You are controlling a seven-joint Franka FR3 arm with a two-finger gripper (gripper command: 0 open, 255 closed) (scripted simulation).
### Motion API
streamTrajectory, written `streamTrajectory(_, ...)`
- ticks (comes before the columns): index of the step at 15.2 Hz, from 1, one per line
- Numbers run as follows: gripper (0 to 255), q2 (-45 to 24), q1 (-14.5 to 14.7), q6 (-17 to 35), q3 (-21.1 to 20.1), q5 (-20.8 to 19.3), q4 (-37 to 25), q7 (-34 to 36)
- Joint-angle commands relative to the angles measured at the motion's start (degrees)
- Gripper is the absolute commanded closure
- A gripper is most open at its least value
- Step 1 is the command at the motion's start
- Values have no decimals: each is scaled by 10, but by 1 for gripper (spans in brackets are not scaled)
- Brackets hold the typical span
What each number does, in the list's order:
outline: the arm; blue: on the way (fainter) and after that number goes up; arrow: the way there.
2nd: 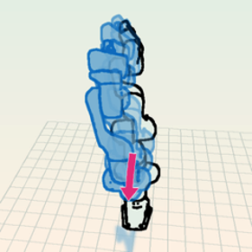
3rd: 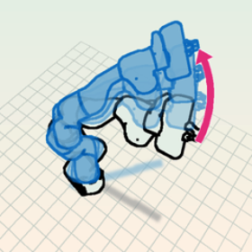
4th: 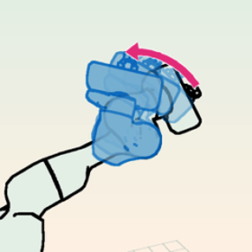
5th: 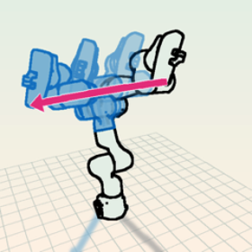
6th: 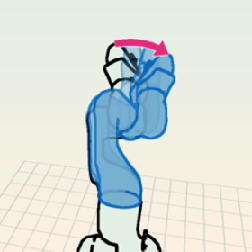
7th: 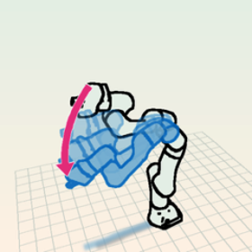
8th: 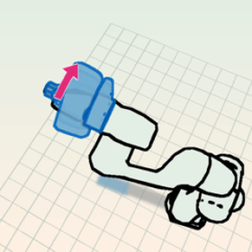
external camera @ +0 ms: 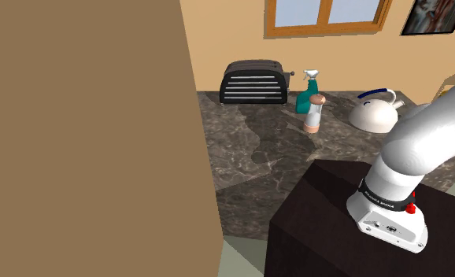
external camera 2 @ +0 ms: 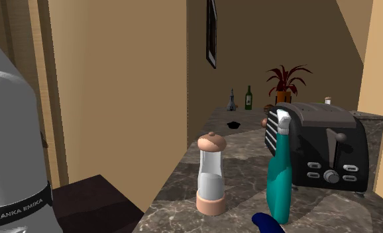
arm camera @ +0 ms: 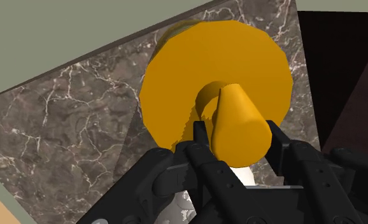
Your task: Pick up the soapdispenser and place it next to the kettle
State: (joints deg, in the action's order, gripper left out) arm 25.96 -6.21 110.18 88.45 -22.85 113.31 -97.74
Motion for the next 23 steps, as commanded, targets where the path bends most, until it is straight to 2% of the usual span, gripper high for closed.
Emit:
streamTrajectory(1, 255, 2, 10, 14, 14, -5, 9, 2)
streamTrajectory(5, 255, 7, 26, 37, 36, -14, 25, 7)
streamTrajectory(12, 255, 7, 26, 37, 36, -14, 25, 7)
streamTrajectory(13, 0, 7, 25, 38, 36, -15, 25, 6)
streamTrajectory(18, 0, 7, 26, 37, 36, -14, 25, 7)
streamTrajectory(21, 0, -3, -3, -13, -5, 5, -14, -5)
streamTrajectory(23, 0, -4, -8, -27, -13, 9, -25, -8)
